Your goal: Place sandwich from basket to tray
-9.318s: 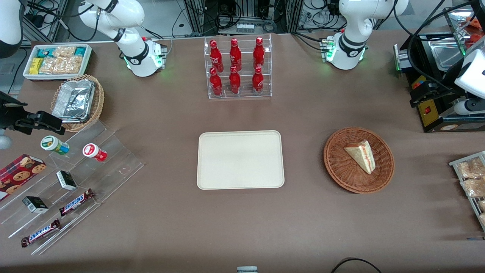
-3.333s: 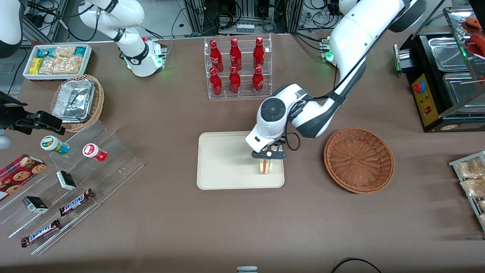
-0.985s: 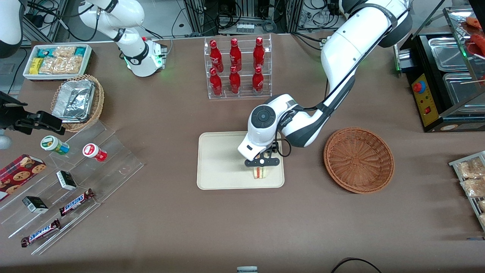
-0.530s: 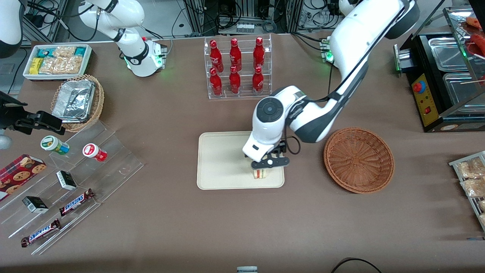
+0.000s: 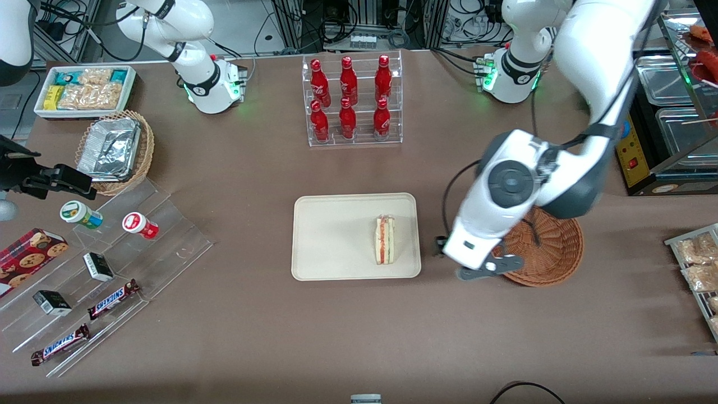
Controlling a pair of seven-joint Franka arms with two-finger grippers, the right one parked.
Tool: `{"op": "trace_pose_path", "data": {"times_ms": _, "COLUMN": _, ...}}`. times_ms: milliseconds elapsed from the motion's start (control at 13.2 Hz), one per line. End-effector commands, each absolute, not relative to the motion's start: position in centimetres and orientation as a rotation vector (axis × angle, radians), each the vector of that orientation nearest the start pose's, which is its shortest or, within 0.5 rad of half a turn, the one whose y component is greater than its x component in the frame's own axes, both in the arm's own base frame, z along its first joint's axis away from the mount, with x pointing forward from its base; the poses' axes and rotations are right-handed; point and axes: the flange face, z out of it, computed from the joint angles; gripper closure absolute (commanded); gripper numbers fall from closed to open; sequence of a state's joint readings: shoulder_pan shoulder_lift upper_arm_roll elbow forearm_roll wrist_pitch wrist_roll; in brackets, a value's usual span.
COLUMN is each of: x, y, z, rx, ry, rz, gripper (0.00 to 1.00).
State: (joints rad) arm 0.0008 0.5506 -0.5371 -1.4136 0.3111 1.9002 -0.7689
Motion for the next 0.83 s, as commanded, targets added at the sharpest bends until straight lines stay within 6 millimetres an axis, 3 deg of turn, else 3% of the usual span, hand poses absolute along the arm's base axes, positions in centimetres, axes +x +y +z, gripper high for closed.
{"op": "trace_pose_path", "data": {"times_ms": 0, "x": 64.2, "y": -25.2, "z": 43.1, "rx": -3.088, "ry": -0.311, "rz": -0.003, "gripper": 0.0}}
{"op": "trace_pose_path", "data": {"times_ms": 303, "x": 64.5, "y": -20.4, "z": 45.1, "rx": -3.043, "ry": -0.351, "rz": 0.038, "gripper": 0.0}}
{"op": "trace_pose_path", "data": {"times_ms": 606, "x": 63.0, "y": -13.7, "z": 50.4, "rx": -3.069, "ry": -0.217, "rz": 0.132, "gripper": 0.0}}
{"op": "trace_pose_path", "data": {"times_ms": 758, "x": 61.4, "y": -12.0, "z": 52.8, "rx": -3.06, "ry": -0.121, "rz": 0.199, "gripper": 0.0}}
